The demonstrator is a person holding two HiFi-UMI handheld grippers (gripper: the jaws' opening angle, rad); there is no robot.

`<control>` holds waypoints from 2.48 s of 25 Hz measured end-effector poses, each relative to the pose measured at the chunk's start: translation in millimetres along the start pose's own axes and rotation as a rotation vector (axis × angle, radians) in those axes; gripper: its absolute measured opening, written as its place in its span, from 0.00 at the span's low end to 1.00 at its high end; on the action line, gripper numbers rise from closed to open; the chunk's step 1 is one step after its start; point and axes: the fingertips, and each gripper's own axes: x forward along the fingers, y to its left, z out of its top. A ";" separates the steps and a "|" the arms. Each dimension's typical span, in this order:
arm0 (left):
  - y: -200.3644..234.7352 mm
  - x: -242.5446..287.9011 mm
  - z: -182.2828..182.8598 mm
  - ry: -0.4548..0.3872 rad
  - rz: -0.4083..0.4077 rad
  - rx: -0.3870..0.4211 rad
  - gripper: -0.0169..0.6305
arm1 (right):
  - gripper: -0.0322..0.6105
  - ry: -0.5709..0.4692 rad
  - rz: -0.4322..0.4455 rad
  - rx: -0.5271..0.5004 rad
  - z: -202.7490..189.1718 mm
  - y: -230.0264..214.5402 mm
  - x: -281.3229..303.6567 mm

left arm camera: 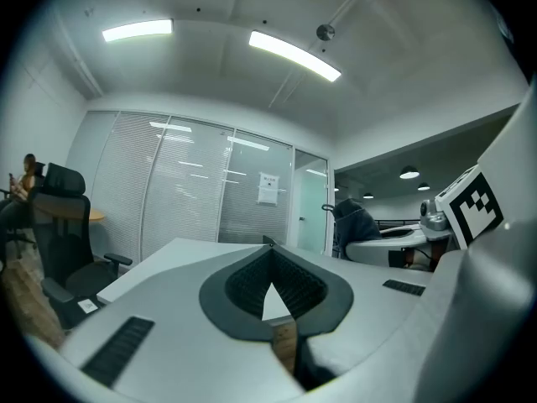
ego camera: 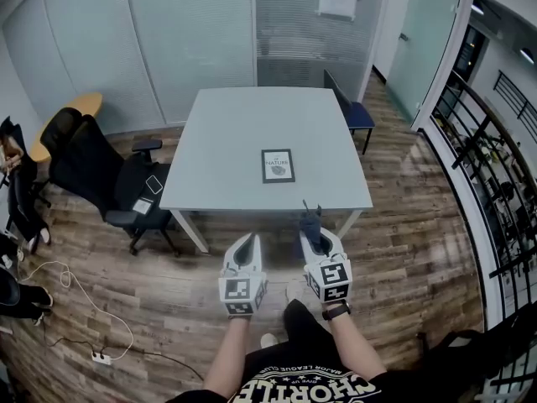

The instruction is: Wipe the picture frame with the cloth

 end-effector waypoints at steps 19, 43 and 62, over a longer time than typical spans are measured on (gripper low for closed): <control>50.8 247.6 27.4 0.032 0.009 0.048 0.04 | 0.17 -0.036 0.089 0.066 37.6 -145.5 222.8; 103.7 405.3 -88.1 0.302 0.045 -0.039 0.04 | 0.17 0.113 0.311 0.088 -30.1 -216.0 388.8; 169.3 454.7 -228.9 0.636 -0.041 -0.188 0.04 | 0.17 0.585 0.596 -0.505 -131.9 -173.9 560.0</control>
